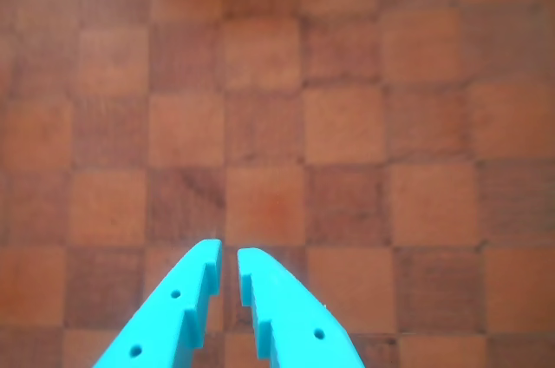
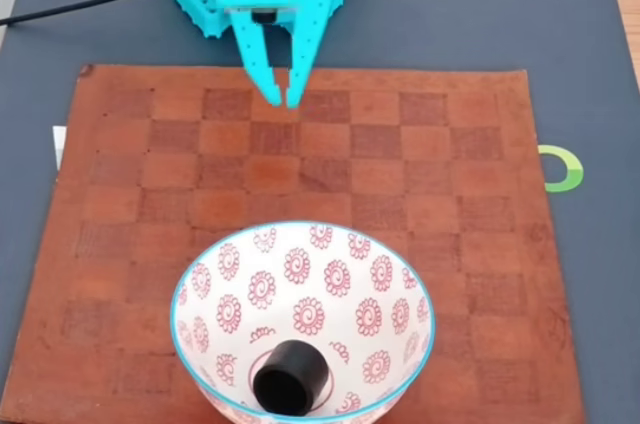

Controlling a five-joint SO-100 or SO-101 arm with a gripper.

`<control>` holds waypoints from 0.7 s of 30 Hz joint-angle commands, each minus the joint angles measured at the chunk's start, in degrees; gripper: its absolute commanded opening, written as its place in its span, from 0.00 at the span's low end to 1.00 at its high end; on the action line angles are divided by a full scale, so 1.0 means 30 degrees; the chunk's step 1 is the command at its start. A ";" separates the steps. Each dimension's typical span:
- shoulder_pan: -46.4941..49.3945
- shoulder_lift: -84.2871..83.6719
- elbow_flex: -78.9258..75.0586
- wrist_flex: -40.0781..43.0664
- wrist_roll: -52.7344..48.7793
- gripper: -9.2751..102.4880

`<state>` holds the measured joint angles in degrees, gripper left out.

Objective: Grasp a black cylinder and put it in a bowl.

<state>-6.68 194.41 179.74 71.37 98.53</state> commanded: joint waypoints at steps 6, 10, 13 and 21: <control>0.0205 0.0908 0.0967 -0.0674 -0.0176 0.08; 0.0234 0.0908 0.0967 -0.0674 -0.0059 0.09; 0.0234 0.0908 0.0967 -0.0498 -0.0029 0.09; 0.0234 0.0908 0.0967 -0.0498 0.0000 0.09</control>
<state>-6.33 194.41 182.90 70.05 98.26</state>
